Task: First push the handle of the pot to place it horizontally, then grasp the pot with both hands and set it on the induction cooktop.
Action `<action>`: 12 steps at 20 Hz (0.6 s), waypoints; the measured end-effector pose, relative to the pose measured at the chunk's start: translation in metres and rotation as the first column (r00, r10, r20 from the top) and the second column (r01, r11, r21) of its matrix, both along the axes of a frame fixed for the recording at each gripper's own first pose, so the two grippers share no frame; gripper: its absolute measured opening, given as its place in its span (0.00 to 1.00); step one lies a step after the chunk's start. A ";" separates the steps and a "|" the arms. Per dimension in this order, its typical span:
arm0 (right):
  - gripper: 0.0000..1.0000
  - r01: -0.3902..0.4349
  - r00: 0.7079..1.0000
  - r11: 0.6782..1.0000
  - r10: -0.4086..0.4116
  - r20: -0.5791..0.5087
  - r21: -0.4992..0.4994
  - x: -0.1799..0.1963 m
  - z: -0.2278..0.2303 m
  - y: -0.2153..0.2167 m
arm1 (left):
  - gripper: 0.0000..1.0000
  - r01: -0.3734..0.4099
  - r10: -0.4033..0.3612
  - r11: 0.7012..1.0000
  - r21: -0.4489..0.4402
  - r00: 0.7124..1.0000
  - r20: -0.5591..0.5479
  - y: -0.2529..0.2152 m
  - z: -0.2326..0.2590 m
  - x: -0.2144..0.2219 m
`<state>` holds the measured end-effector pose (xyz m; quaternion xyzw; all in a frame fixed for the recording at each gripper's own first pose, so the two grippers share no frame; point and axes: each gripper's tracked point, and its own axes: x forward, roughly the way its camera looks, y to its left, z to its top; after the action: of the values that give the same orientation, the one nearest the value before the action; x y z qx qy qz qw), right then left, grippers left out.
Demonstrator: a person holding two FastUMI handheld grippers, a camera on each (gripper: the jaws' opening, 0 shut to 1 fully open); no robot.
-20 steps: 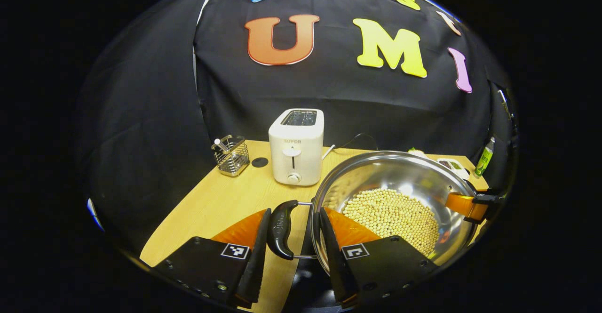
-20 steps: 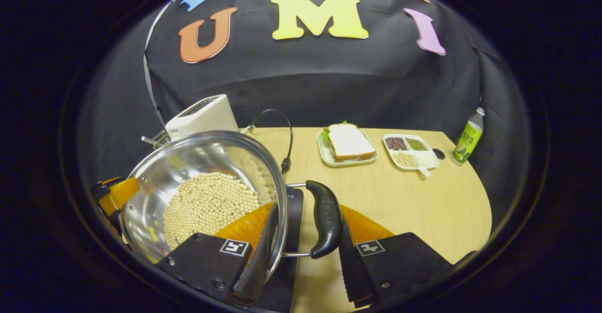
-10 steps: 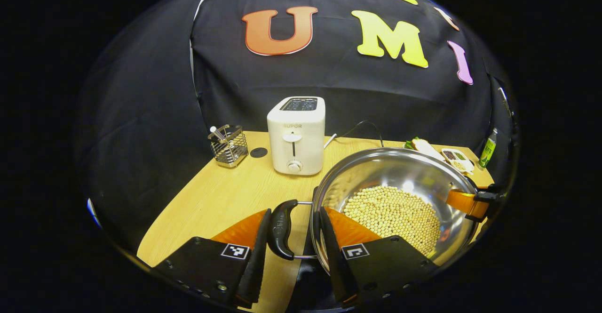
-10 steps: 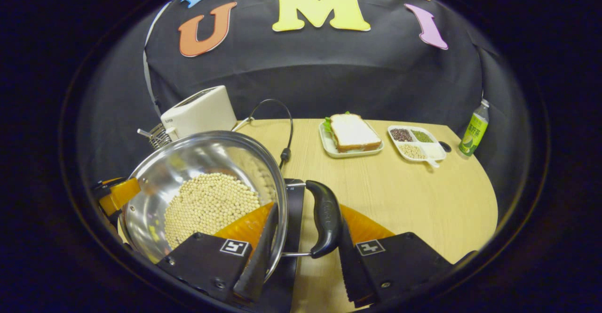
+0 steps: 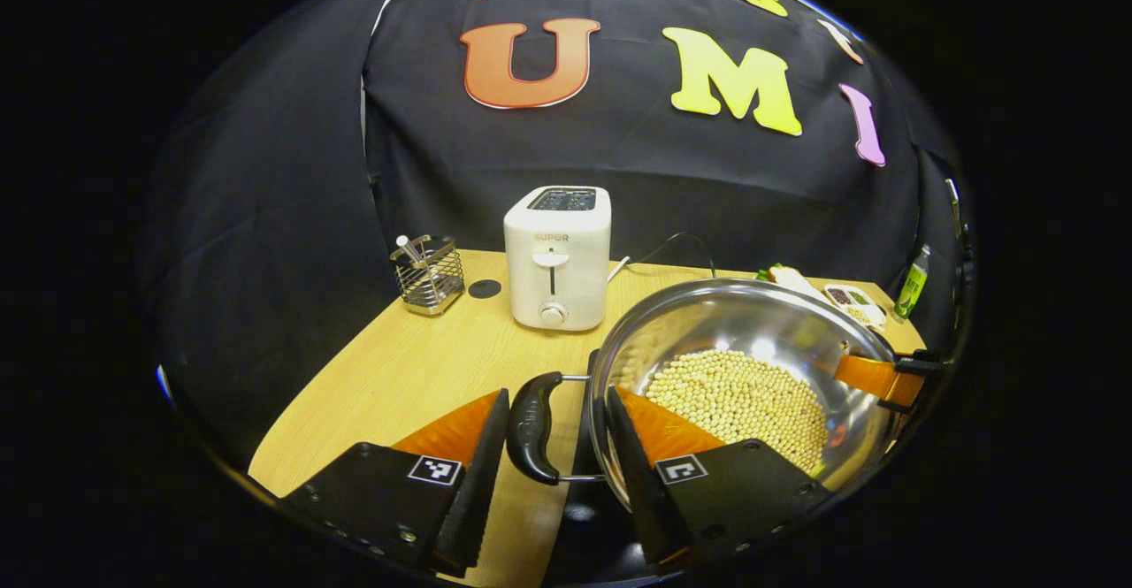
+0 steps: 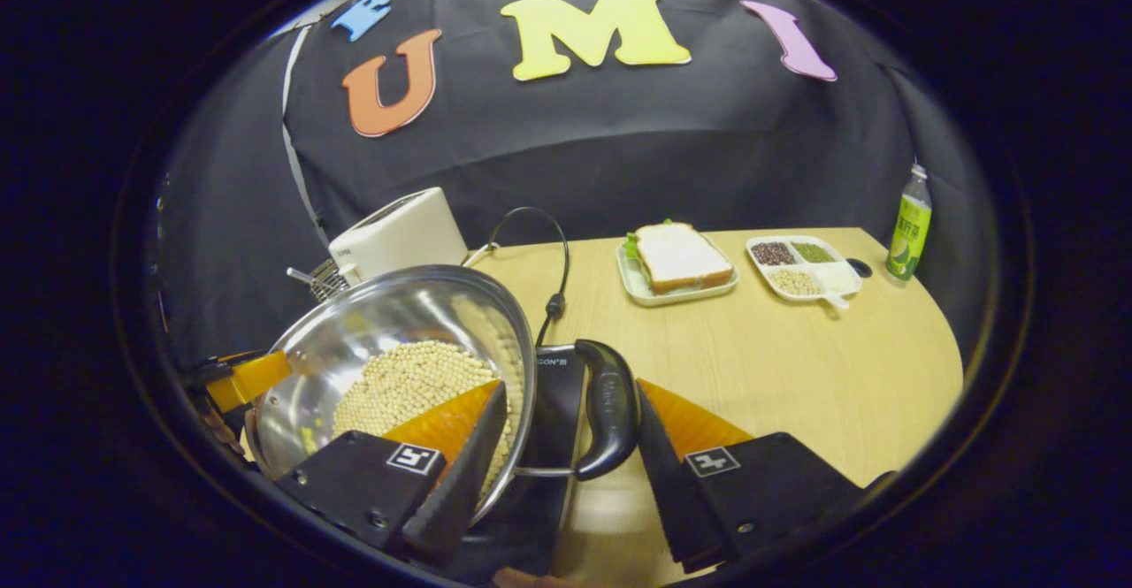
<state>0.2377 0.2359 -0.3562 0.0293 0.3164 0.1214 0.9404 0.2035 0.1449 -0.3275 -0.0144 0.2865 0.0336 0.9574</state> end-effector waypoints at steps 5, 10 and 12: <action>0.99 0.001 0.999 0.999 -0.003 0.053 0.038 -0.005 0.017 -0.011 | 0.84 -0.036 0.036 0.999 0.005 0.999 0.012 0.005 0.012 -0.015; 1.00 0.007 0.998 0.999 -0.009 0.066 0.034 -0.029 0.030 -0.023 | 0.83 -0.050 0.049 0.999 0.010 0.994 0.093 -0.001 0.049 -0.035; 1.00 0.023 0.994 0.999 -0.025 0.107 0.024 -0.036 0.043 -0.033 | 0.86 -0.047 0.045 0.999 0.014 0.990 0.132 -0.007 0.062 -0.045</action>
<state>0.2019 0.2033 -0.3131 0.0372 0.2634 0.1151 0.9571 0.1589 0.1383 -0.2651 -0.0150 0.2221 0.0570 0.9732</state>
